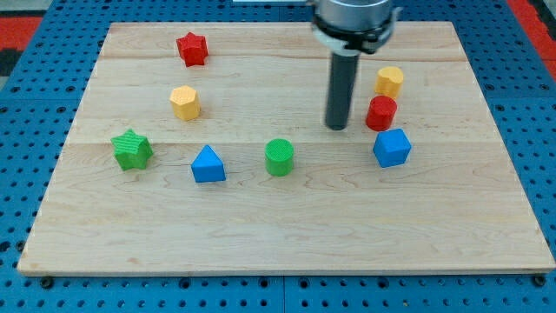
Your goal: Move the green circle towards the bottom of blue cube
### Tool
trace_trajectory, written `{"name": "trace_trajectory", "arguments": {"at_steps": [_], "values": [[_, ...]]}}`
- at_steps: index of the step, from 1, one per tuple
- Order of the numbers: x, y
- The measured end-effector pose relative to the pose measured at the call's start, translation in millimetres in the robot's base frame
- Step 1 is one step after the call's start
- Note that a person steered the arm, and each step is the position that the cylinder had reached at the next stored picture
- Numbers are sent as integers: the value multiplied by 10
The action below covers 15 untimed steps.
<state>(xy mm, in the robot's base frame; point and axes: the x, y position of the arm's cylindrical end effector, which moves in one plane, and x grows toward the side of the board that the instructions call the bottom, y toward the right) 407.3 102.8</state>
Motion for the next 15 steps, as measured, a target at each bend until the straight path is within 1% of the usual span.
{"name": "trace_trajectory", "arguments": {"at_steps": [1, 2, 3, 4, 5, 6, 7, 8, 9, 10, 11, 12, 14, 15], "values": [[-51, 188], [-50, -93], [176, -725], [386, -1105], [471, -1328], [473, -1834], [857, -1808], [889, -904], [881, -318], [662, -798], [416, -703], [484, -508], [1003, 45], [1148, -52]]}}
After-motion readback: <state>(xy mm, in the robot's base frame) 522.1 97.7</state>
